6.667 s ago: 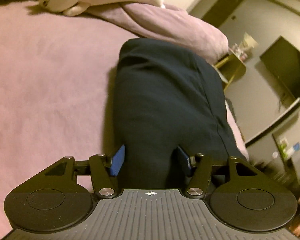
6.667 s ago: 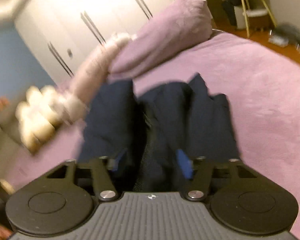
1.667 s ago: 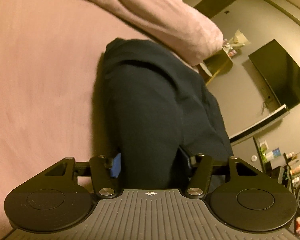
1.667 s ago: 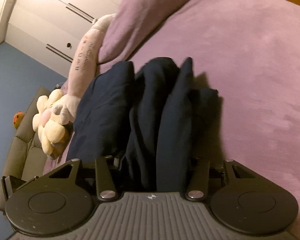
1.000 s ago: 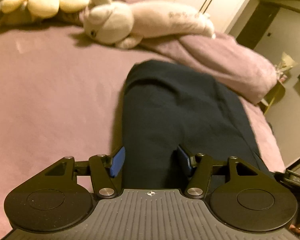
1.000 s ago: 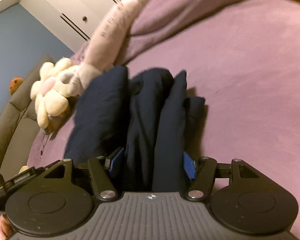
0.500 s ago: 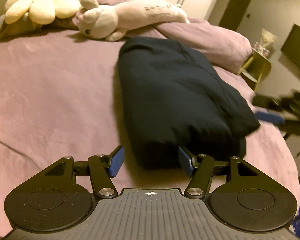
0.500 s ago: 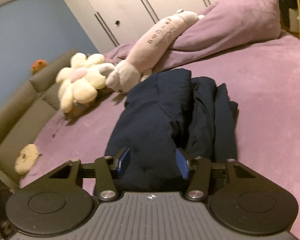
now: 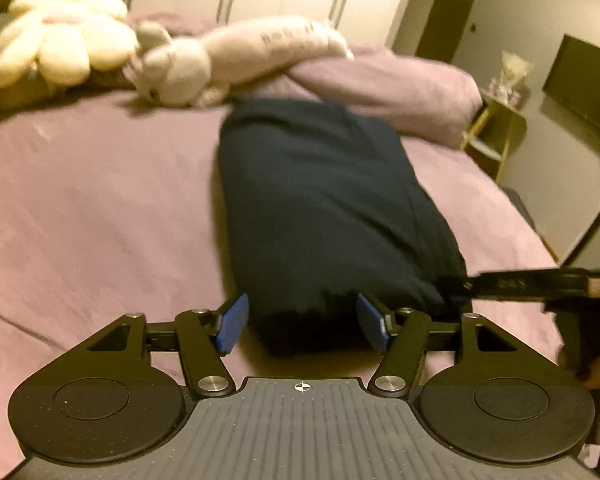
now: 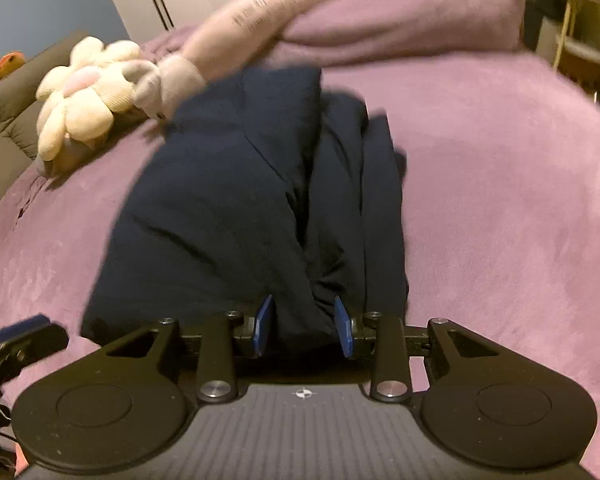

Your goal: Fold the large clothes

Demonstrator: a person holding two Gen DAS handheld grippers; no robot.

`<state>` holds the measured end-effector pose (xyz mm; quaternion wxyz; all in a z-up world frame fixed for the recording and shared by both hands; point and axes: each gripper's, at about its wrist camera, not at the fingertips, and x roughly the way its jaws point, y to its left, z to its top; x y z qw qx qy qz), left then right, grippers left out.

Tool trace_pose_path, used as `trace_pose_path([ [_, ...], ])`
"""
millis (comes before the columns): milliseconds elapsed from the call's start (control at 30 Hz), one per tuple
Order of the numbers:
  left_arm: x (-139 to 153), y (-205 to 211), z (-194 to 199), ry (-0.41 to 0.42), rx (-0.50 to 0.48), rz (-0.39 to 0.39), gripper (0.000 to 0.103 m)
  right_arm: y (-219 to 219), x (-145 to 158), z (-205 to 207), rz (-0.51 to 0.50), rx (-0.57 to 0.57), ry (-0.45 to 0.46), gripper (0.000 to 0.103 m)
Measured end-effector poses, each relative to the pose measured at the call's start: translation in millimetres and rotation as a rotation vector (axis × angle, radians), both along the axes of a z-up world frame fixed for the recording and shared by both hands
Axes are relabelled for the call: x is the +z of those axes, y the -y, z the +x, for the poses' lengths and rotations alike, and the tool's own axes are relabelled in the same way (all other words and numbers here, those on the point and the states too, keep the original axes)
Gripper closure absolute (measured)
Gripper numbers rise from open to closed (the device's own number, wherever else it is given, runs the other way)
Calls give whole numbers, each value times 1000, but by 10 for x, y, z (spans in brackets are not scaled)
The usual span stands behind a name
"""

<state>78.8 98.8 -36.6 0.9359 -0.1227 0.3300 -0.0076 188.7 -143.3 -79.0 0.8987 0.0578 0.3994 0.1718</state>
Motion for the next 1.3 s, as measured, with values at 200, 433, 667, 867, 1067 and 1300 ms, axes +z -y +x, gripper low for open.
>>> trace_pose_path([
  [200, -20, -51, 256, -7, 32, -18, 34, -242, 242, -95, -139, 23, 152, 66],
  [433, -348, 35, 462, -125, 28, -38, 27, -274, -308, 228, -213, -5, -31, 60],
  [667, -576, 33, 516, -144, 22, -52, 21, -347, -357, 269, -260, 6, -24, 53],
  [867, -663, 233, 476, -241, -1, 61, 31, -294, -303, 94, -327, -58, 60, 13],
  [1067, -520, 277, -105, -255, 23, 97, 12, -24, -220, -455, -224, -54, -60, 4],
  [1300, -87, 191, -434, -218, 117, 119, 1, 74, -102, -781, -152, -73, -190, 4],
])
